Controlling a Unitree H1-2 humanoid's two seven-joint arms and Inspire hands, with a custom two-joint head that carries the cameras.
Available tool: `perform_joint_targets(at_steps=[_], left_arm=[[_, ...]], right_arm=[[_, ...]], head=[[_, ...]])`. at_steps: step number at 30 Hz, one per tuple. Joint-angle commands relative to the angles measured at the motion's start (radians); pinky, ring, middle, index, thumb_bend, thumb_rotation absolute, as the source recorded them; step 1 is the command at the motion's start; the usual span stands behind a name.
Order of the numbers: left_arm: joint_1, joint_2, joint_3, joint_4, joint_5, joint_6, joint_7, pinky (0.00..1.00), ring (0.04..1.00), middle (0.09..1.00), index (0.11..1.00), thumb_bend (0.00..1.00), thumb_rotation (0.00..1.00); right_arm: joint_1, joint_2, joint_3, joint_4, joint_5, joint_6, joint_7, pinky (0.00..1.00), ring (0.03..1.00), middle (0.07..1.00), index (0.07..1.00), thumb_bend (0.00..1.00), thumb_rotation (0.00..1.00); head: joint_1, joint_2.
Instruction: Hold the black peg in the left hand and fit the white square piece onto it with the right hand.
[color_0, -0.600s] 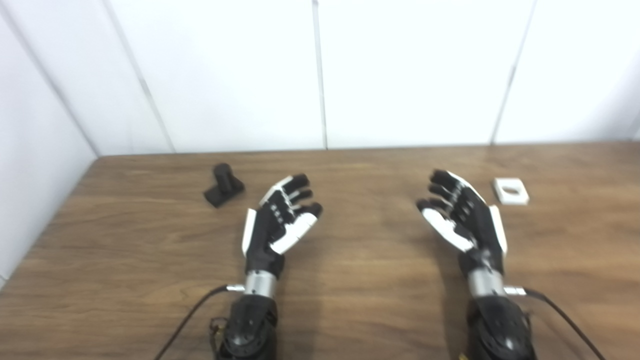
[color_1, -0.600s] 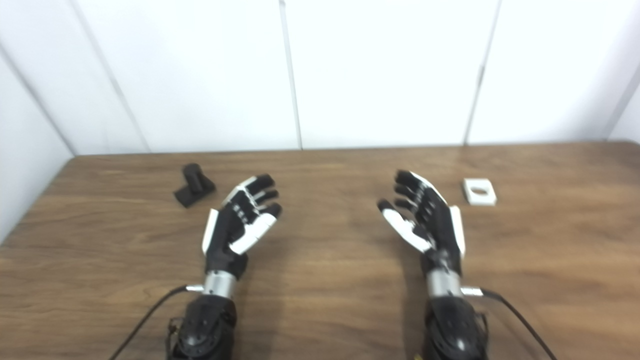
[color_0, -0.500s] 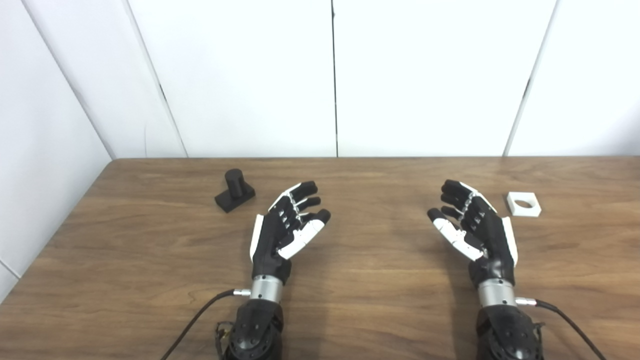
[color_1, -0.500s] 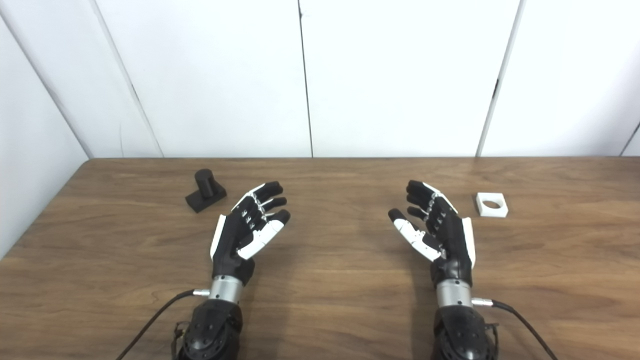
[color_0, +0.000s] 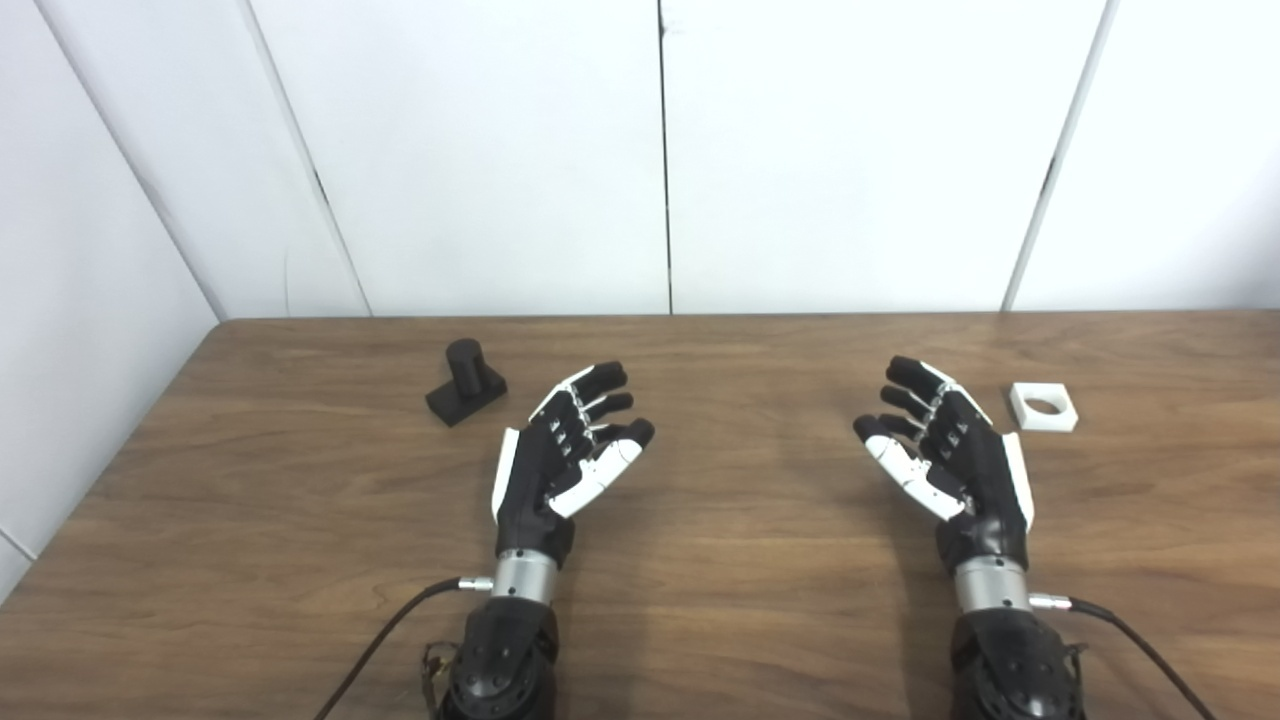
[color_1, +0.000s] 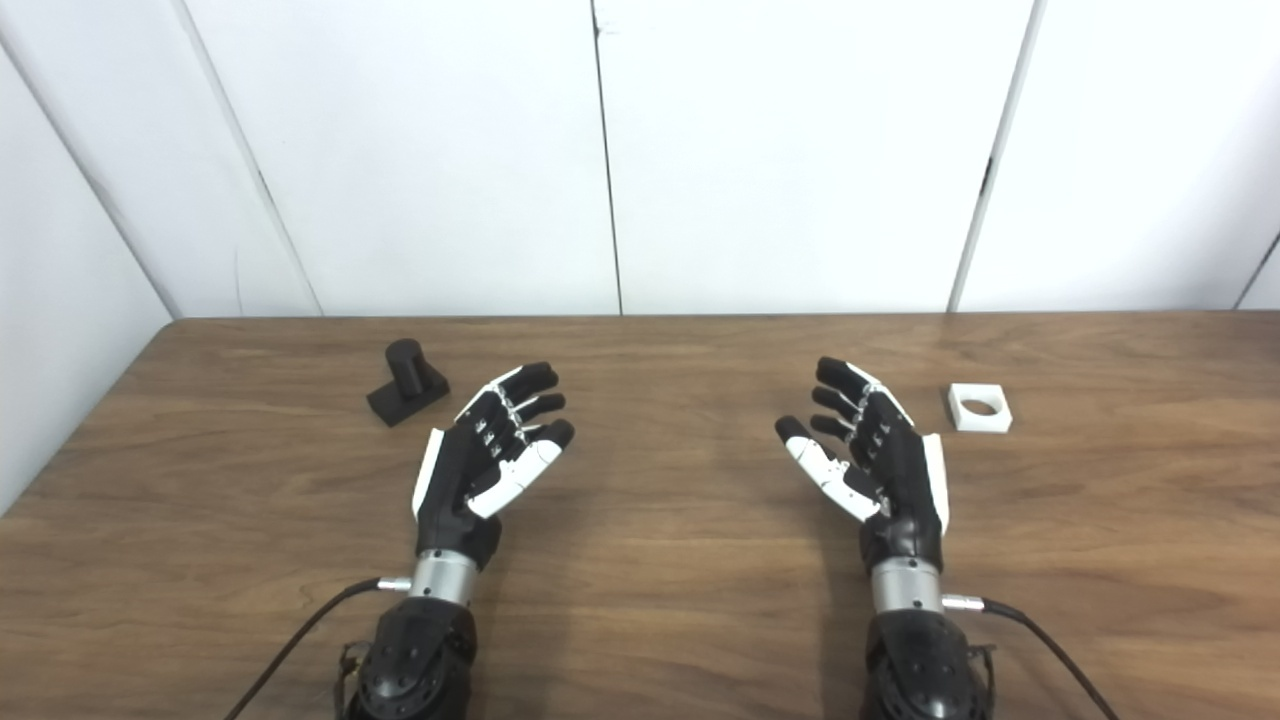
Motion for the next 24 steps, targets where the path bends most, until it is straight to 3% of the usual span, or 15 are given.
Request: perform_joint_targets(at_steps=[1,6,12,15,21,24], left_arm=[[-0.007,0.007,0.000,0.002,0.023,-0.034,0.012,0.60,0.734,0.781,0.730,0.75,0.28],[-0.012,-0.016,-0.008,0.027,0.033,-0.046,0.019,0.60,0.732,0.779,0.724,0.74,0.28],[-0.015,-0.022,-0.010,0.031,0.037,-0.048,0.029,0.61,0.723,0.772,0.711,0.72,0.25],[-0.015,-0.017,-0.011,0.026,0.071,-0.047,0.051,0.65,0.731,0.767,0.711,0.72,0.23],[-0.023,0.017,-0.020,-0.040,0.208,0.009,0.106,0.60,0.719,0.775,0.720,0.71,0.16],[-0.038,0.074,-0.027,-0.124,0.317,0.106,0.100,0.59,0.737,0.799,0.724,0.72,0.19]], right_arm=[[-0.015,-0.004,-0.002,-0.001,-0.002,-0.040,0.001,0.70,0.777,0.803,0.751,0.62,0.20],[-0.015,-0.031,-0.015,0.015,0.027,-0.059,0.024,0.71,0.790,0.817,0.764,0.60,0.17],[-0.022,-0.034,-0.023,0.024,0.080,-0.063,0.049,0.75,0.812,0.827,0.765,0.61,0.10],[-0.023,-0.039,-0.018,0.027,0.051,-0.073,0.040,0.72,0.793,0.816,0.760,0.62,0.13],[-0.024,-0.041,-0.022,0.021,0.064,-0.075,0.048,0.71,0.787,0.818,0.759,0.61,0.14],[-0.028,-0.049,-0.026,0.028,0.048,-0.076,0.041,0.70,0.783,0.816,0.763,0.61,0.16]], head=[[0.029,-0.005],[0.106,-0.023],[0.098,-0.023],[0.098,-0.023],[0.098,-0.023],[0.098,-0.023]])
